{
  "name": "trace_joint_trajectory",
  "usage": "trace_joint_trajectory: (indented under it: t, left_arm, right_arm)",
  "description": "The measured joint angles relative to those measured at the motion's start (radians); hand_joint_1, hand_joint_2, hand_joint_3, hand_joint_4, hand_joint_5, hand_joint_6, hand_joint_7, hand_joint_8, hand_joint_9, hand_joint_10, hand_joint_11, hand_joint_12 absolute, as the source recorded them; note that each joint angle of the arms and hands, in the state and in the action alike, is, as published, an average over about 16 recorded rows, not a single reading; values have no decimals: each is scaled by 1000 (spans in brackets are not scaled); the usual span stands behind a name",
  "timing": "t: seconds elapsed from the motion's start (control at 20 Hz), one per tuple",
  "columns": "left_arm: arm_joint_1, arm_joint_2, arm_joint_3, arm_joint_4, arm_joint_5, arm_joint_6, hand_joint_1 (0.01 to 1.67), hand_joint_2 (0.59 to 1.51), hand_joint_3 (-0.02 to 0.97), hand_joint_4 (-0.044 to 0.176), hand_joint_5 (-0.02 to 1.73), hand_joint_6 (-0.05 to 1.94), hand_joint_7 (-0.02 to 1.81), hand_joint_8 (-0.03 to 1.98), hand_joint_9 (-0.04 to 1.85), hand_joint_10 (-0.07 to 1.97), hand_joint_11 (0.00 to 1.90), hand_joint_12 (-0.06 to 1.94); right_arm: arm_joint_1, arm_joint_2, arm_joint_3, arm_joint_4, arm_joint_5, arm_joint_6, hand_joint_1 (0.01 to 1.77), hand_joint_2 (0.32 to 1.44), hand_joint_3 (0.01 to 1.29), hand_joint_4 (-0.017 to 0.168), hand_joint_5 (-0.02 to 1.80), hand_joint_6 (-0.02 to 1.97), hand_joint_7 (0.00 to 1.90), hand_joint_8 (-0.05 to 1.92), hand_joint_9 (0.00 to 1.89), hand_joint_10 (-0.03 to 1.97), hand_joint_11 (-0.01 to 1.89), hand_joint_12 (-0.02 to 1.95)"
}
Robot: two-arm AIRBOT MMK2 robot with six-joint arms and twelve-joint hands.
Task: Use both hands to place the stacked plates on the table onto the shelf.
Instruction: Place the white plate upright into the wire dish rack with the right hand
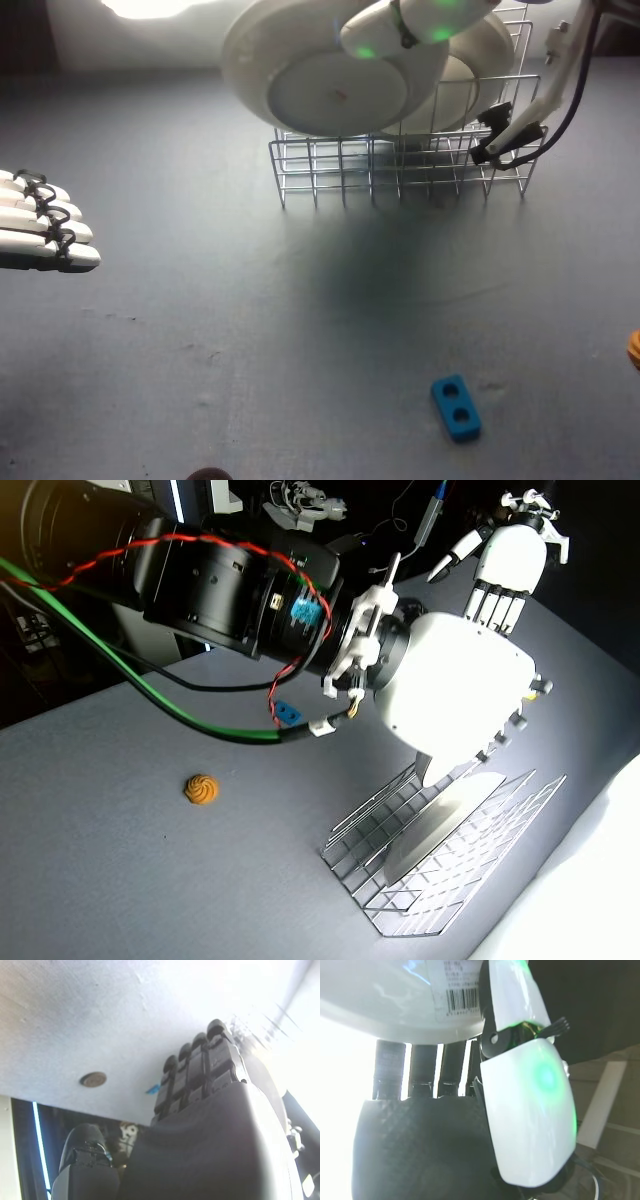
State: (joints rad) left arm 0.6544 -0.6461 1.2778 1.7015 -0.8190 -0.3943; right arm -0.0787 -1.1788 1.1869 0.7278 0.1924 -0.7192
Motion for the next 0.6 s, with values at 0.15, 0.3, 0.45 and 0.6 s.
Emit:
trace_joint_trajectory:
  t: [0.15,0.3,0.45,0.6]
  left_arm:
    - [0,0,0,0,0,0,20,1081,18,5,20,6,18,0,18,-51,13,12]
    - [0,0,0,0,0,0,20,1082,18,5,20,6,18,-1,18,-51,13,12]
    - [0,0,0,0,0,0,20,1083,19,5,20,6,18,-1,19,-51,13,12]
    - [-2,0,0,0,0,0,20,1084,19,5,20,6,17,-1,19,-51,13,12]
  right_arm:
    - [-12,1,17,-1,-5,4,1385,980,17,-8,991,757,1100,770,1082,890,1012,919]
    - [-23,1,33,-2,-10,7,1385,981,17,-8,990,757,1097,779,1080,892,1010,918]
    - [-33,-1,48,-4,-14,9,1385,982,17,-8,988,758,1097,777,1080,890,1008,910]
    - [-42,-7,61,-7,-16,10,1385,983,17,-8,986,758,1100,775,1081,886,1008,899]
